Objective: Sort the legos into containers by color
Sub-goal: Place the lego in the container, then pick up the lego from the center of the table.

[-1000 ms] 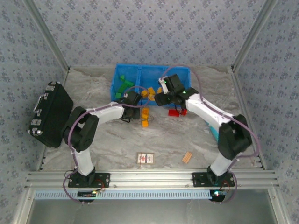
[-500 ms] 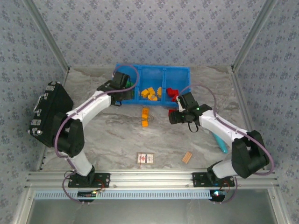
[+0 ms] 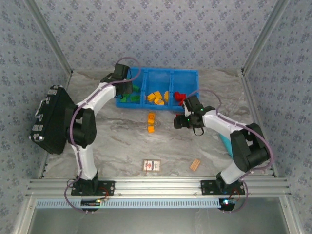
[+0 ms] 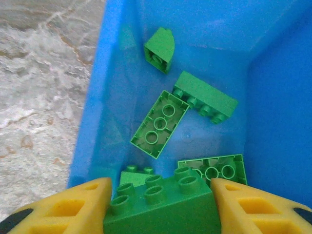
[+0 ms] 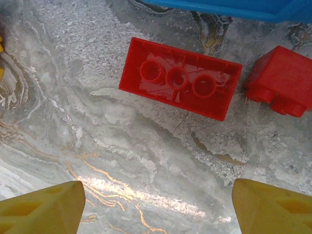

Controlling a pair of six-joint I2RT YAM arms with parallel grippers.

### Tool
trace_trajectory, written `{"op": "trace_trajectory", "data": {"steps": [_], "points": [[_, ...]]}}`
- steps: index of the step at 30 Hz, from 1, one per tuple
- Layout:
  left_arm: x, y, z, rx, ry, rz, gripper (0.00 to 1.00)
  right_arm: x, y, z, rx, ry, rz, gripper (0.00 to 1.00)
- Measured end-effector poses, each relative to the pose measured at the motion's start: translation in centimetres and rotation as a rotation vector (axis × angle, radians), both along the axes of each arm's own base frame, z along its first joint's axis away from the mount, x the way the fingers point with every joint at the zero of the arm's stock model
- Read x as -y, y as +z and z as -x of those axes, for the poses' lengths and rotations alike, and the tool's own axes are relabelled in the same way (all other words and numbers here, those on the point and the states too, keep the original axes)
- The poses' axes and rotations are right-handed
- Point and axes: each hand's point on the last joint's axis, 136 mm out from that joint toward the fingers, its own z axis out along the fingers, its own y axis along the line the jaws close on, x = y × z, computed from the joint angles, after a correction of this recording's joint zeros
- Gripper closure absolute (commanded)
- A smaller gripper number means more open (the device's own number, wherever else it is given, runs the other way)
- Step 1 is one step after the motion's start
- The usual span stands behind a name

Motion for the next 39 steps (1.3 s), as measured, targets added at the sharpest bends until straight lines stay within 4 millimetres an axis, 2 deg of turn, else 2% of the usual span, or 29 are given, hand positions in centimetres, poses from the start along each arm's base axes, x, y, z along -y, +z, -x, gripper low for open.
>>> {"op": "trace_trajectory", "data": {"steps": [2,7,13,27,34,39], "points": [[0.2,-0.4,-0.2,-0.009,-0.004,-0.008,0.44,0.0,-0.1,-0.4,-0.004,-0.011,-0.004,0.19],[0.9,0.6,-1.0,0.013,-0.019,0.014,0.41,-0.3,-0.5,-1.5,-0.008,-0.018,-0.006,0.19],[1.0,1.6,-1.3,0.024,-0.029,0.014,0.32,-0.8,-1.2,-2.5,-0.024,-0.017,-0.001,0.19],[1.0,1.9,-0.8,0.011,-0.035,0.007,0.3,-0.7,-2.1,-4.4,-0.021,-0.033,0.078,0.19],[1.3,3.2,-0.5,0.033,-0.043,0.021,0.3,-0.9,-2.8,-5.0,-0.03,-0.034,0.112,0.25],[1.1,3.2,-0.2,0.031,-0.043,0.02,0.3,-1.0,-2.8,-5.6,-0.024,-0.036,0.127,0.3]]}}
